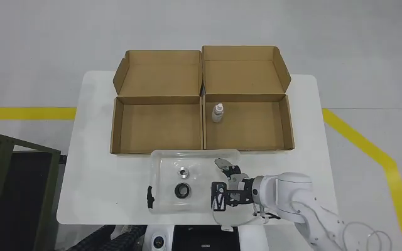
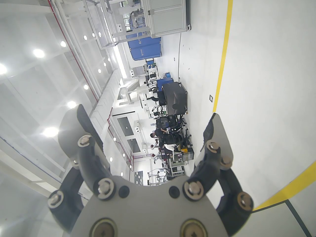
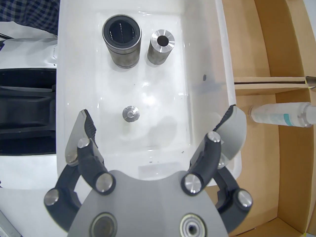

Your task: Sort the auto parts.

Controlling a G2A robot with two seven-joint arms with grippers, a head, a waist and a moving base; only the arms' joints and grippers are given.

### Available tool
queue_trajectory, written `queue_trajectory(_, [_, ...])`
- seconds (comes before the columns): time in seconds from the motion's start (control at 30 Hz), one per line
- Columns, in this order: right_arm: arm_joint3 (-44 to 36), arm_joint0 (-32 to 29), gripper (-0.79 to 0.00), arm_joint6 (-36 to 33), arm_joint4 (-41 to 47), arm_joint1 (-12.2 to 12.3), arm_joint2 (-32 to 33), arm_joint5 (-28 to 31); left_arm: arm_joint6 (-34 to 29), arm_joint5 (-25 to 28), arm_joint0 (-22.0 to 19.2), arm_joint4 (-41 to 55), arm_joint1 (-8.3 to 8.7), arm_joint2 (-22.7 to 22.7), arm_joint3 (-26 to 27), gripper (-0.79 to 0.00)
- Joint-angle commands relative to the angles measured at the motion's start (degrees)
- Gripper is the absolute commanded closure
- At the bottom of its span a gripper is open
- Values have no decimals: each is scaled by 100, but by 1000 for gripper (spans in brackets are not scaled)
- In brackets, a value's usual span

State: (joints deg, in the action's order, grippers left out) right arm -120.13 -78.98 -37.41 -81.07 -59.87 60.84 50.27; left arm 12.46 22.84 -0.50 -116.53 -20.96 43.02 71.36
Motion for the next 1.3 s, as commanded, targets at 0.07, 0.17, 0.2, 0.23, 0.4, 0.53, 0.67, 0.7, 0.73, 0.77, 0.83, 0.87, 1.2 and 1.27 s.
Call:
queue_trajectory(0.07, [90, 94, -665, -152, -53, -10, -146, -27, 0, 0, 0, 0, 0, 0, 0, -785])
queue_trajectory(0.17, [153, 148, -603, -244, -61, -15, -235, -36, 0, 0, 0, 0, 0, 0, 0, -785])
queue_trajectory(0.2, [167, 166, -597, -277, -70, -16, -262, -47, 0, 0, 0, 0, 0, 0, 0, -785])
queue_trajectory(0.23, [189, 177, -585, -297, -56, -18, -295, -44, 0, 0, 0, 0, 0, 0, 0, -785])
queue_trajectory(0.4, [282, 266, -582, -467, -34, -24, -420, -27, 0, 0, 0, 0, 0, 0, 0, -785])
queue_trajectory(0.53, [343, 338, -542, -611, -47, -30, -514, -52, 0, 0, 0, 0, 0, 0, 0, -785])
queue_trajectory(0.67, [402, 399, -496, -707, -62, -39, -616, -83, 0, 0, 0, 0, 0, 0, 0, -785])
queue_trajectory(0.7, [416, 416, -477, -732, -71, -41, -642, -89, 0, 0, 0, 0, 0, 0, 0, -785])
queue_trajectory(0.73, [429, 432, -459, -755, -77, -44, -669, -97, 0, 0, 0, 0, 0, 0, 0, -785])
queue_trajectory(0.77, [443, 450, -419, -781, -87, -47, -696, -106, 0, 0, 0, 0, 0, 0, 0, -785])
queue_trajectory(0.83, [469, 483, -413, -824, -98, -53, -752, -115, 0, 0, 0, 0, 0, 0, 0, -785])
queue_trajectory(0.87, [481, 499, -406, -843, -101, -56, -779, -119, 0, 0, 0, 0, 0, 0, 0, -785])
queue_trajectory(1.2, [622, 641, -345, -996, -59, -85, -1026, -128, 0, 0, 0, 0, 0, 0, 0, -785])
queue_trajectory(1.27, [643, 666, -329, -1019, -47, -89, -1058, -135, 0, 0, 0, 0, 0, 0, 0, -785])
